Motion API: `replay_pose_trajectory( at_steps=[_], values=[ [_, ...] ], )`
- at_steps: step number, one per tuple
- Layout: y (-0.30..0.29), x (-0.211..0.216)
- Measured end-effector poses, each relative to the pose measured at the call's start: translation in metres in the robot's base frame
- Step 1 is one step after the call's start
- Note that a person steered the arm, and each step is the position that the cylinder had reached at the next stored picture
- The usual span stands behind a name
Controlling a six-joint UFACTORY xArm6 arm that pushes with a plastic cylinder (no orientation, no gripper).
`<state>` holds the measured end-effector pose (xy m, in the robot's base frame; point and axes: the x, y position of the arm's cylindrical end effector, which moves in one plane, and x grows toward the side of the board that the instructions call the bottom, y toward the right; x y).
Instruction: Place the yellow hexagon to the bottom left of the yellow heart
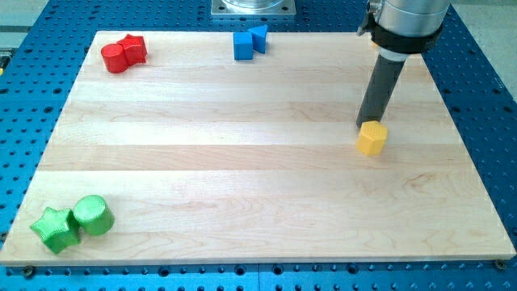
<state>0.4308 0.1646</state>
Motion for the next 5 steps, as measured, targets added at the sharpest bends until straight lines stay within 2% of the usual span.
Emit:
replay_pose_trajectory(
  at_steps=[1,2,3,4,5],
  values=[
    [0.004,0.032],
    [0.015,0.037],
    [-0.005,0.012],
    [-0.061,-0.004],
    [-0.079,0.037]
  ],
)
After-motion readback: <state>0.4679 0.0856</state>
